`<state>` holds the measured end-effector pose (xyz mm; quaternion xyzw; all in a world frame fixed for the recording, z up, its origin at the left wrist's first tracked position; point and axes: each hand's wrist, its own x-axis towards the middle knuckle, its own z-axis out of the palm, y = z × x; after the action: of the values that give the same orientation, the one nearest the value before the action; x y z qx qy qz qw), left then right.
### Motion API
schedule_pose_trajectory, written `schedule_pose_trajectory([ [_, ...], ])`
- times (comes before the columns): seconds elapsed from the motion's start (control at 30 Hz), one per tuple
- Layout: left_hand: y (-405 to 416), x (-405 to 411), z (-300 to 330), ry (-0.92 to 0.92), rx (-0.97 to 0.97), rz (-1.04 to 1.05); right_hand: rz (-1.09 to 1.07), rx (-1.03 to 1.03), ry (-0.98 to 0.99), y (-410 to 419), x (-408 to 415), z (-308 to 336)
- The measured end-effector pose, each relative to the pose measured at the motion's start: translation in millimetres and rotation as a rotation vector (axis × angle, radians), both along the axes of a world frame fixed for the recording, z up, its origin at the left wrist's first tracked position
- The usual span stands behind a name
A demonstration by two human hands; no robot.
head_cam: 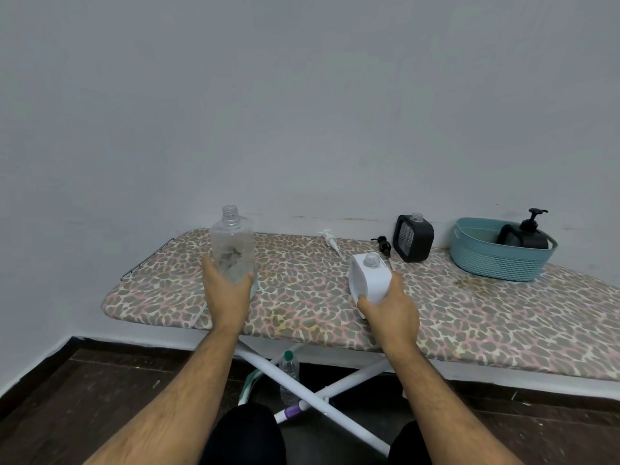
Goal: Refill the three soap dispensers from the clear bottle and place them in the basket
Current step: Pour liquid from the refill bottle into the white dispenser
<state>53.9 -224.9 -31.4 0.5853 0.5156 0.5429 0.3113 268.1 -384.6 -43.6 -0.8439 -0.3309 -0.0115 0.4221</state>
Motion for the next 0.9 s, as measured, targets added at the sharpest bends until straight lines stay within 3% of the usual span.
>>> schedule_pose_trajectory([
  [0.33, -52, 20, -21, 0.084, 0.03, 0.054, 0.018, 0.008, 0.024, 1, 3, 1],
  [0.57, -89, 47, -25, 0.21, 0.148, -0.056, 0.054, 0.066, 0.058, -6, 10, 0],
  [0.9, -83, 100, -15, 0.158, 0.073, -0.419, 0.132, 0.168, 0.151, -15, 54, -2],
])
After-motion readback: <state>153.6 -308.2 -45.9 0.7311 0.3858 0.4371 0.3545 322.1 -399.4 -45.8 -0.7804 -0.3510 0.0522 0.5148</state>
